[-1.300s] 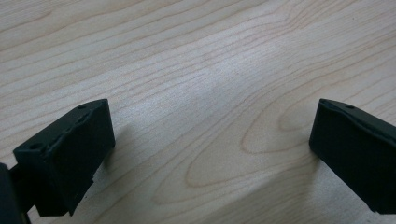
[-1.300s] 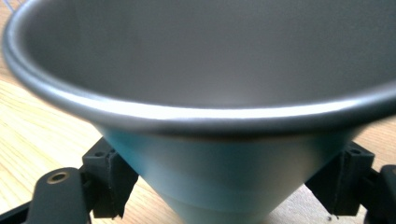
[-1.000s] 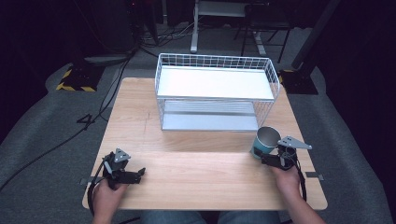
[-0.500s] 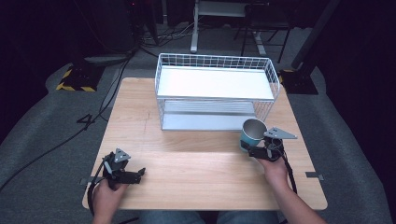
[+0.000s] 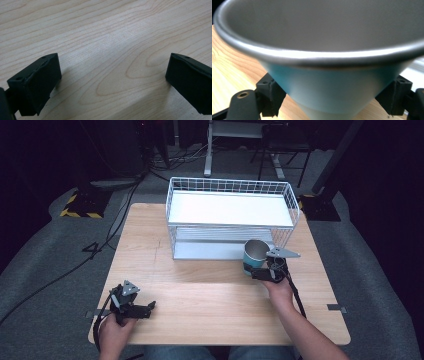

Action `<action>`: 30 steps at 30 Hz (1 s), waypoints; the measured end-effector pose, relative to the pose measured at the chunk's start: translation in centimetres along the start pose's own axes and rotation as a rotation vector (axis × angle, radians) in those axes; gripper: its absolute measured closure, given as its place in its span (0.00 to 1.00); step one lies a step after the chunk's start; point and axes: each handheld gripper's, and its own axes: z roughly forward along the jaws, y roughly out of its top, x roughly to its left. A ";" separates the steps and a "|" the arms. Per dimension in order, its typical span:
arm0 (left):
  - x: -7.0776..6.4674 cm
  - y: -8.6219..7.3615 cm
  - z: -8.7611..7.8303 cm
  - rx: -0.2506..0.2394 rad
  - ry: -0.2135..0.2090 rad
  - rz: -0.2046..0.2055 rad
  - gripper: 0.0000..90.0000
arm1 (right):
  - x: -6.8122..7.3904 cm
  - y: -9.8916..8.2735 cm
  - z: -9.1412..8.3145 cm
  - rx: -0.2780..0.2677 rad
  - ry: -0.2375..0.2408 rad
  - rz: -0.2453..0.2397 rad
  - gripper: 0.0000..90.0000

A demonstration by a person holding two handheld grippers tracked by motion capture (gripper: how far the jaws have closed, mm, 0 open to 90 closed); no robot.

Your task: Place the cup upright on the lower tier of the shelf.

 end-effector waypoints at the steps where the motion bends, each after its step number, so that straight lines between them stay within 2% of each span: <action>1: 0.0 0.0 0.0 0.000 0.000 0.000 0.01 | 0.1 0.1 0.2 0.000 -0.001 0.004 0.23; 18: 0.0 0.0 0.0 0.002 -0.002 -0.002 0.01 | 1.4 1.9 4.4 -0.010 0.006 0.012 0.23; 30: 0.0 0.2 0.1 0.001 -0.002 0.005 0.01 | 1.4 2.9 6.9 -0.029 -0.039 0.033 0.23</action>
